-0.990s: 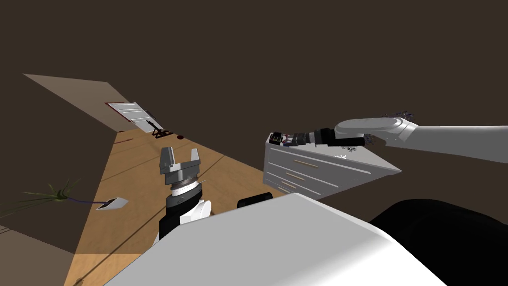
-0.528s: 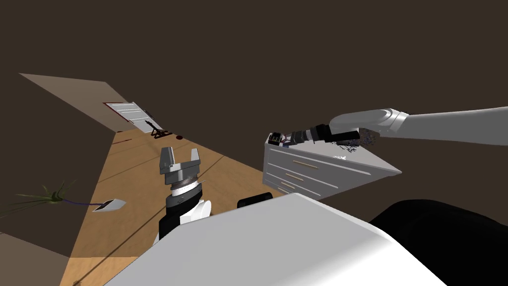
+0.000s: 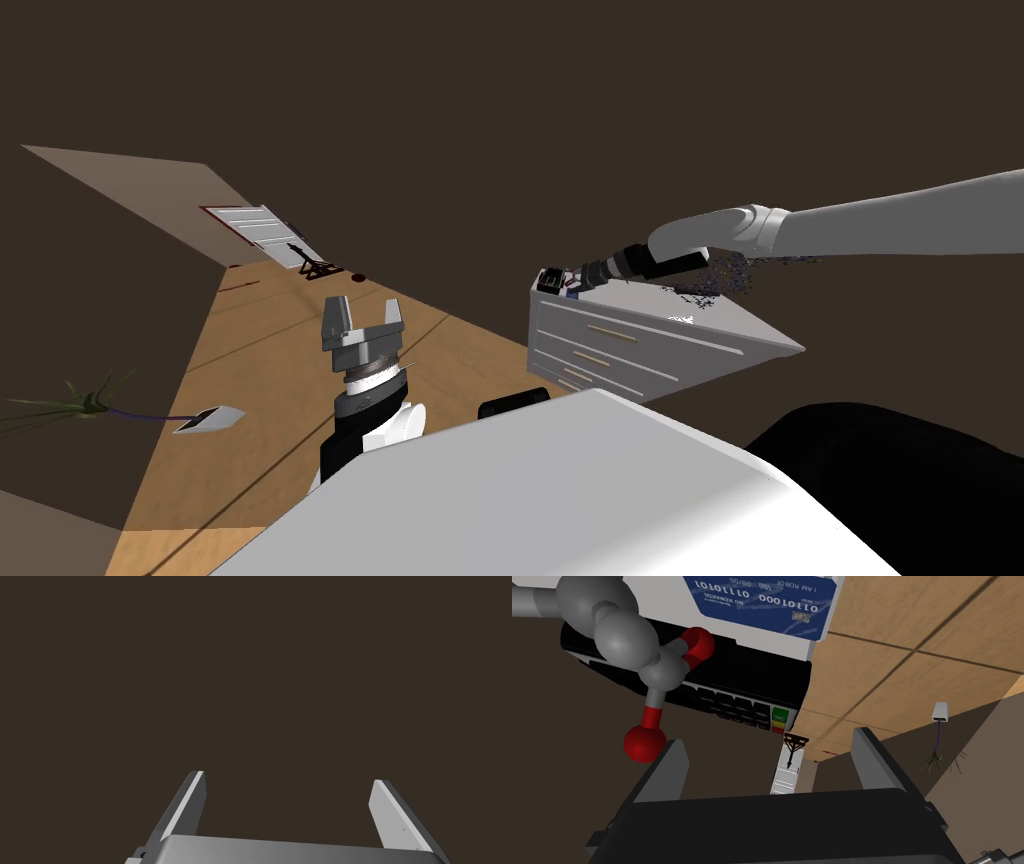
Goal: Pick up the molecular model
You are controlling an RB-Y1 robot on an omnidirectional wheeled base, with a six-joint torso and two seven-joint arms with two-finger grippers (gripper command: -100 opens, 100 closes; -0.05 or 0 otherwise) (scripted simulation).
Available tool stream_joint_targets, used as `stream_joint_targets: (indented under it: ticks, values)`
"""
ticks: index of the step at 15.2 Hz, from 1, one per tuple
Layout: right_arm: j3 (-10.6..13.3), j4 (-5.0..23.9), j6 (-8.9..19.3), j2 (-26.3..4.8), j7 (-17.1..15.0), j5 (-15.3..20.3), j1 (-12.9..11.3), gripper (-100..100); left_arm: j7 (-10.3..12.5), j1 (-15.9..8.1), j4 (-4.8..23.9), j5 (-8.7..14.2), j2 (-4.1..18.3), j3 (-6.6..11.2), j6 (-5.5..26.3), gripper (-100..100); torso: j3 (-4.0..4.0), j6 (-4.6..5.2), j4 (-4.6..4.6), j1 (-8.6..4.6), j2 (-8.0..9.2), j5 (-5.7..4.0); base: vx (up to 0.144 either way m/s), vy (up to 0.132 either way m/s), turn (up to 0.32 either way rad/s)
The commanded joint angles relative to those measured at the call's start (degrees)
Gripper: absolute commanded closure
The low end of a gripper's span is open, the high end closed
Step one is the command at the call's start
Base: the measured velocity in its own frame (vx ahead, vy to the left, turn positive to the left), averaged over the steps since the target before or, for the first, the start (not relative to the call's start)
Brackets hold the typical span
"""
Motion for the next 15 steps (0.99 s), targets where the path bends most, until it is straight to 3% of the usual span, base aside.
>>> stream_joint_targets:
  ticks: [1,8,9,10,11,12,15]
  values:
    - [-0.39,0.86,-0.26,-2.86,-0.48,1.08,0.62,-100,0.00,0.00,0.00,0.00,0.00,0.00,0.00,0,0.00,0.00,0.00,0.00,0.00,0.00,0.009,-0.053,-0.029]
    - [-1.02,2.65,-0.53,-8.75,-1.06,2.79,2.57,-100,0.00,0.00,0.00,0.00,0.00,0.00,0.00,0,0.05,0.01,0.02,-0.06,0.09,-0.02,0.001,-0.054,-0.028]
    - [-0.96,2.37,-0.45,-7.92,-0.99,2.50,2.26,-100,0.00,0.00,0.00,0.00,0.00,0.00,0.00,0,0.05,0.01,0.02,-0.05,0.09,-0.02,0.001,-0.028,-0.007]
    - [-0.28,1.79,1.27,-6.96,0.02,2.94,3.53,-100,0.00,0.00,0.00,0.00,0.00,0.00,0.00,0,0.06,0.02,0.03,0.00,0.10,-0.02,0.028,0.035,0.119]
    - [-0.69,2.04,0.14,-7.66,-0.76,2.73,2.80,-100,0.00,-0.01,0.00,0.00,-0.01,-0.01,0.00,0,0.03,-0.01,0.01,0.17,0.04,0.00,0.026,0.035,0.061]
    - [-0.58,1.90,0.50,-7.53,-0.61,2.80,2.95,100,0.00,0.00,0.00,0.00,-0.01,-0.01,0.00,0,0.01,0.00,0.01,0.25,0.02,0.05,0.007,0.008,-0.002]
    - [-0.58,1.91,0.53,-7.54,-0.60,2.79,2.94,100,0.00,0.00,0.00,0.00,-0.01,-0.01,0.00,0,0.05,0.01,0.02,0.20,0.08,0.04,0.000,0.000,0.000]
